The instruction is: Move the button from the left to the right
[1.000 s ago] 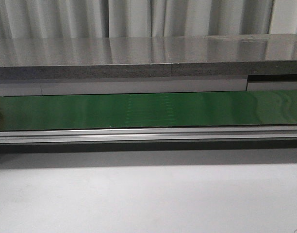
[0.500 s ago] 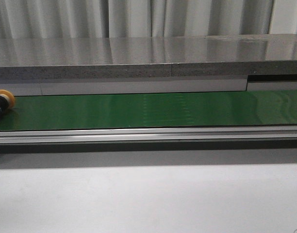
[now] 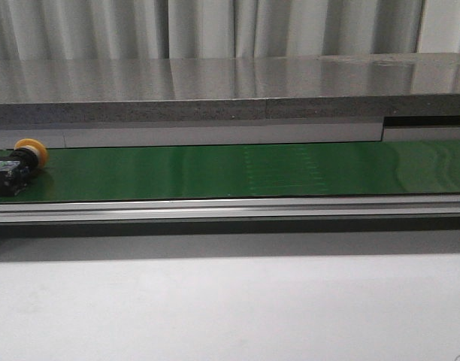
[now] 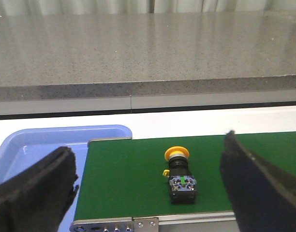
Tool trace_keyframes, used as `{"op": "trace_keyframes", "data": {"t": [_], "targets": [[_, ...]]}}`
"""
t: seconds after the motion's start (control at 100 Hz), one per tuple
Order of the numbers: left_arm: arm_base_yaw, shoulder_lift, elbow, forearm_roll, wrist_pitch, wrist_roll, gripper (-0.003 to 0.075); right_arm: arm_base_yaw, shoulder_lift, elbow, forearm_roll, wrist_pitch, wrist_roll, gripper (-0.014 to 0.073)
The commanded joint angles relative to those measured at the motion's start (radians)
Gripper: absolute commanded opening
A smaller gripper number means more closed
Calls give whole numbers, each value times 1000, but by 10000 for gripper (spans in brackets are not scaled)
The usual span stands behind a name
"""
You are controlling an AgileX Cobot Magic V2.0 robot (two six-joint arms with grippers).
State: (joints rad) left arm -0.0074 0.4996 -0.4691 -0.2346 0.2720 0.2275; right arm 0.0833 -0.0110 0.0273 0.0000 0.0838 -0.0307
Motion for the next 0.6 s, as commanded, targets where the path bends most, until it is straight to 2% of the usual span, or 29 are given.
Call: {"op": "trace_keyframes", "data": {"t": [0.0, 0.25, 0.49, 0.59], "targets": [[-7, -67, 13, -14, -75, -1, 589, 2, -20, -15, -10, -77, -1, -67], [-7, -232, 86, -21, -68, -1, 589, 2, -20, -15, -10, -77, -1, -67], [-7, -245, 90, -21, -67, -1, 589, 2, -20, -15, -10, -77, -1, -67], [-7, -245, 90, -21, -67, -1, 560, 2, -20, -15, -10, -77, -1, -67]]}}
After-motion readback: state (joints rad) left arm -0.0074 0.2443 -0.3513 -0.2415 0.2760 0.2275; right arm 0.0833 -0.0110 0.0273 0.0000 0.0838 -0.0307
